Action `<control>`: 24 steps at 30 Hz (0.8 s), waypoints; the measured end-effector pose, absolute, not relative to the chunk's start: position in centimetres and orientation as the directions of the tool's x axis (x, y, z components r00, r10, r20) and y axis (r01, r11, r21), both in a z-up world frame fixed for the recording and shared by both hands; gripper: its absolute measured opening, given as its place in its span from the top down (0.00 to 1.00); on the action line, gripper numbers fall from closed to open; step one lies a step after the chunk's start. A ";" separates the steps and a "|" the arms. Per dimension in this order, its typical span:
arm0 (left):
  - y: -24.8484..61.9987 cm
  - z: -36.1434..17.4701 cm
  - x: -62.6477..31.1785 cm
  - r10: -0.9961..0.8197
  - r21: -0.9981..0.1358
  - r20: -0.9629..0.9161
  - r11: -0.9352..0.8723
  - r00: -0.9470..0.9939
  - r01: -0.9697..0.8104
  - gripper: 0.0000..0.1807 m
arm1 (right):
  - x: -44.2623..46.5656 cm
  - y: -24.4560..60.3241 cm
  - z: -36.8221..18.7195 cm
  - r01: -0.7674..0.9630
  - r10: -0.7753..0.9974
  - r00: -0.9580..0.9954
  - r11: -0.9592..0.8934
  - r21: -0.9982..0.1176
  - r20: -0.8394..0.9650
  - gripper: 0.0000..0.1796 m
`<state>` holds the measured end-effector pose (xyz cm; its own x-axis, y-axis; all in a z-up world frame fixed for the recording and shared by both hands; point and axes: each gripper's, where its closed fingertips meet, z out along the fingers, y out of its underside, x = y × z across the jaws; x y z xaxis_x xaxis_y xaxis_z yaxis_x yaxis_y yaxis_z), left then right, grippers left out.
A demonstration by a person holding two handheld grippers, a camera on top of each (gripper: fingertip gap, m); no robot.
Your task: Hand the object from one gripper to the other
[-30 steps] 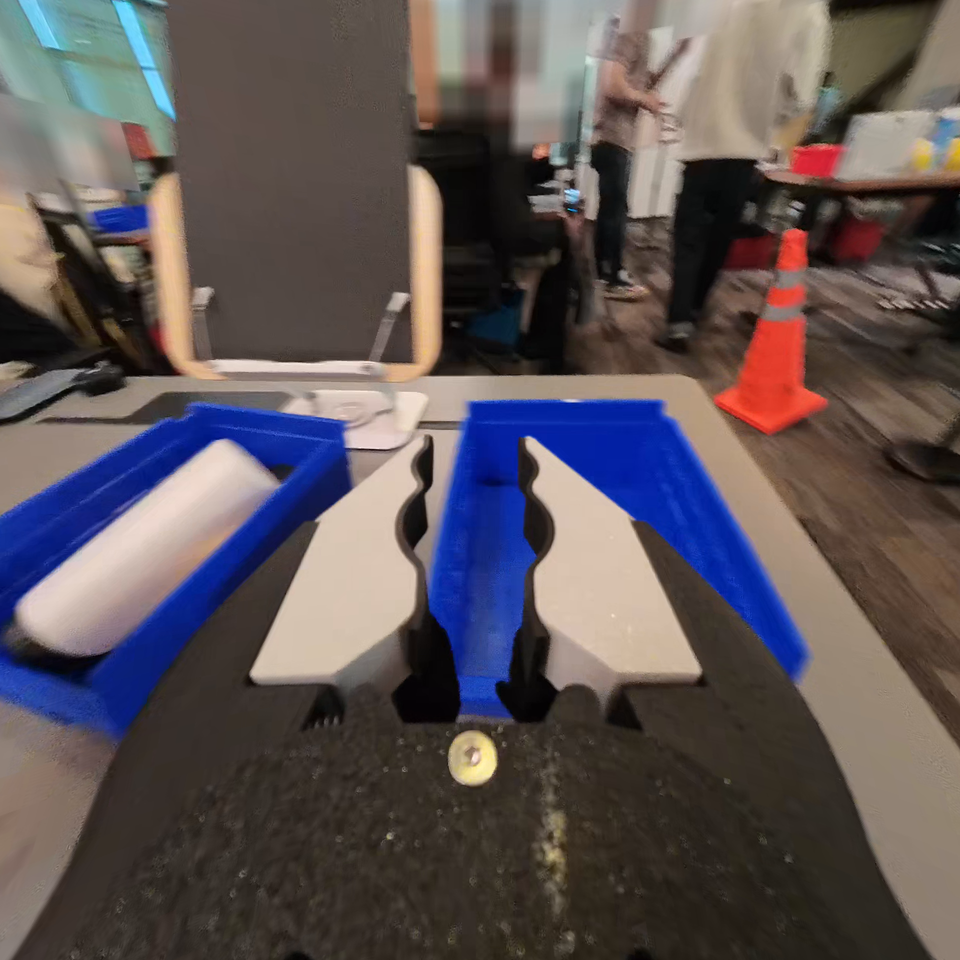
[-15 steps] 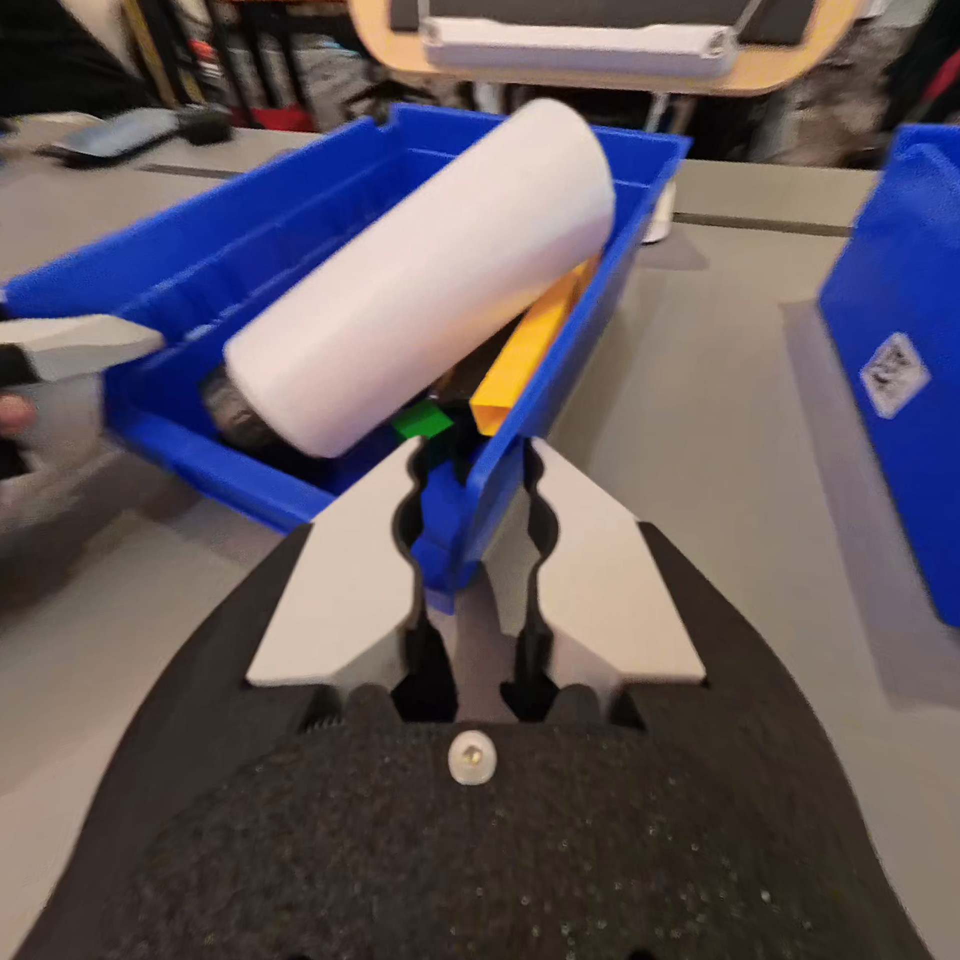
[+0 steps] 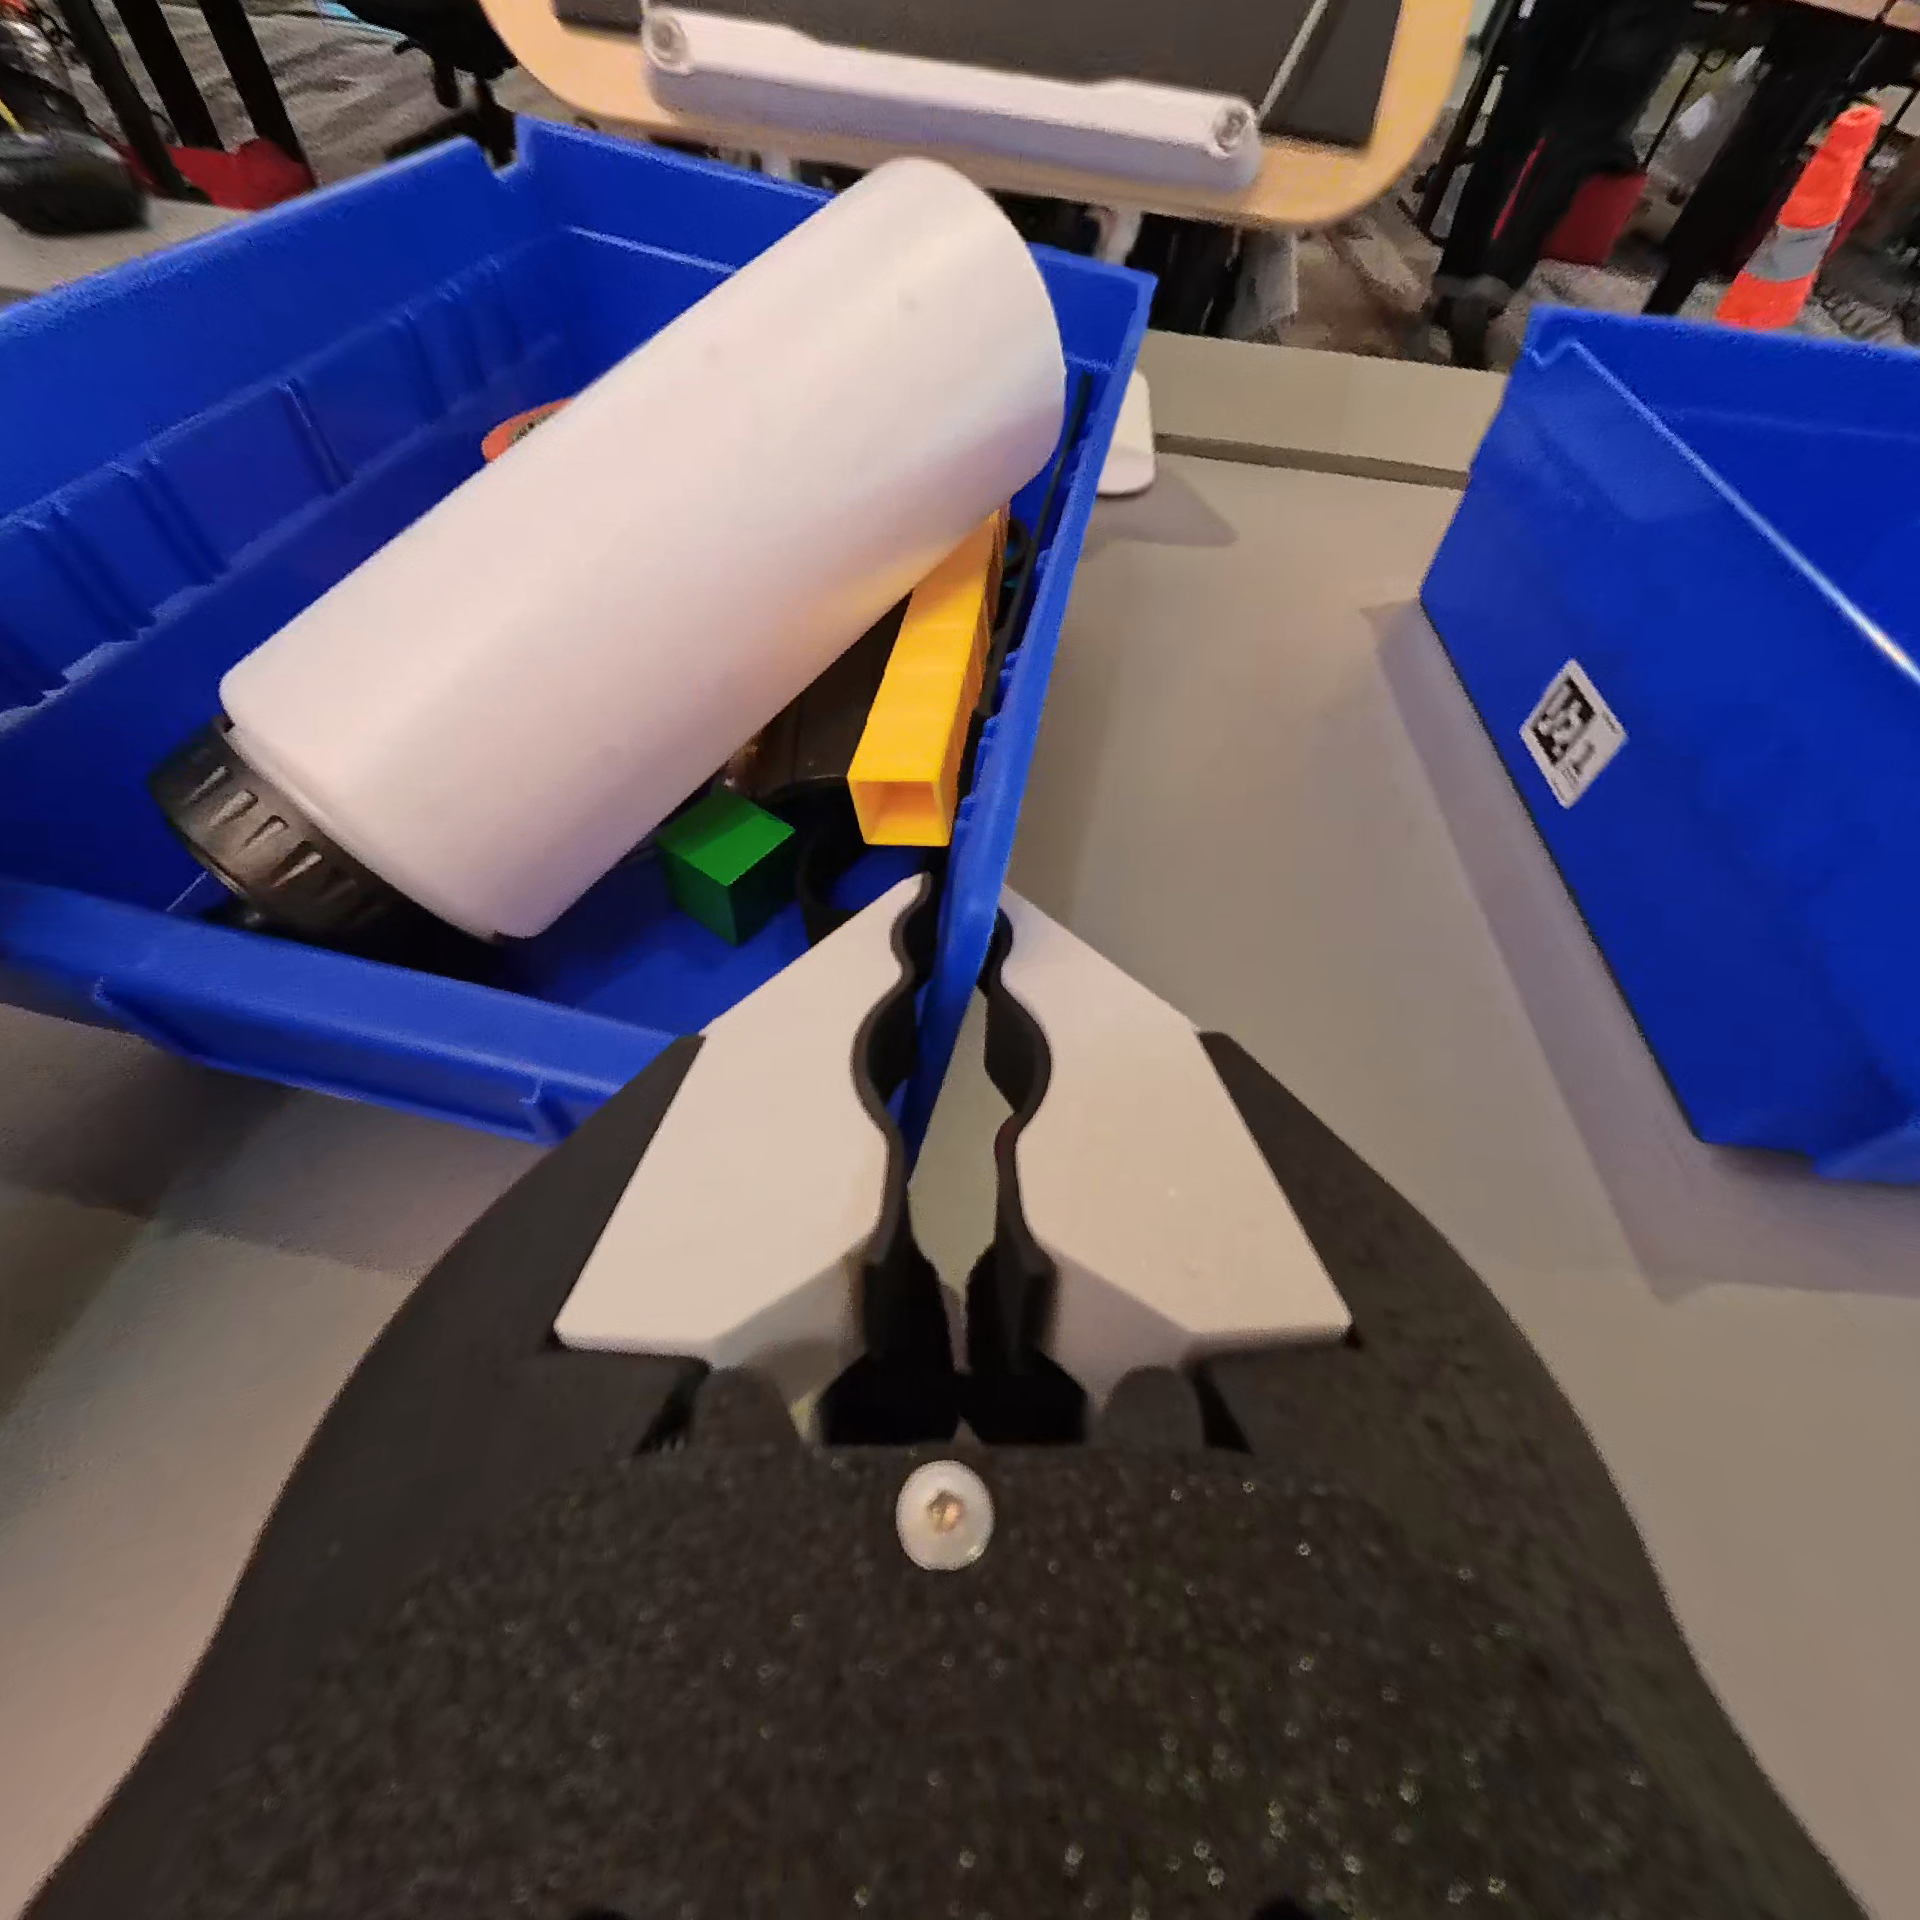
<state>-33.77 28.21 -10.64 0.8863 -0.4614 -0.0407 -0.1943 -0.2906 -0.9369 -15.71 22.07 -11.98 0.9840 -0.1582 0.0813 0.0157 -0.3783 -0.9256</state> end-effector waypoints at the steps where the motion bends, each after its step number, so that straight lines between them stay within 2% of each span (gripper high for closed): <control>1: 28.3 -10.3 -34.5 -0.449 -0.939 -0.044 -0.287 0.893 -0.190 0.99 | -16.4 22.4 -11.6 0.025 -0.147 0.985 -0.371 -0.928 0.085 0.98; 13: 32.2 -8.6 -49.7 -0.228 -0.952 0.016 -0.302 0.973 -0.055 0.99 | -30.7 30.0 -8.3 0.171 0.040 0.985 -0.338 -0.926 0.167 0.98; 20: 33.9 -10.9 -56.5 -0.247 -0.925 -0.016 -0.365 0.969 -0.108 0.99 | -37.6 31.0 -12.2 0.219 0.136 0.974 -0.401 -0.889 0.179 0.96; 24: 34.1 -11.7 -56.9 -0.207 -0.922 0.081 -0.387 0.975 -0.006 0.98 | -38.0 31.1 -13.0 0.179 0.135 0.981 -0.370 -0.912 0.137 0.95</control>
<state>-56.95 34.10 -11.71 0.9750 -0.2072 0.0806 -0.0060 -0.3870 -0.9220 -38.00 31.07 -12.99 0.9813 0.1351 0.1373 0.1786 -0.3705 -0.9115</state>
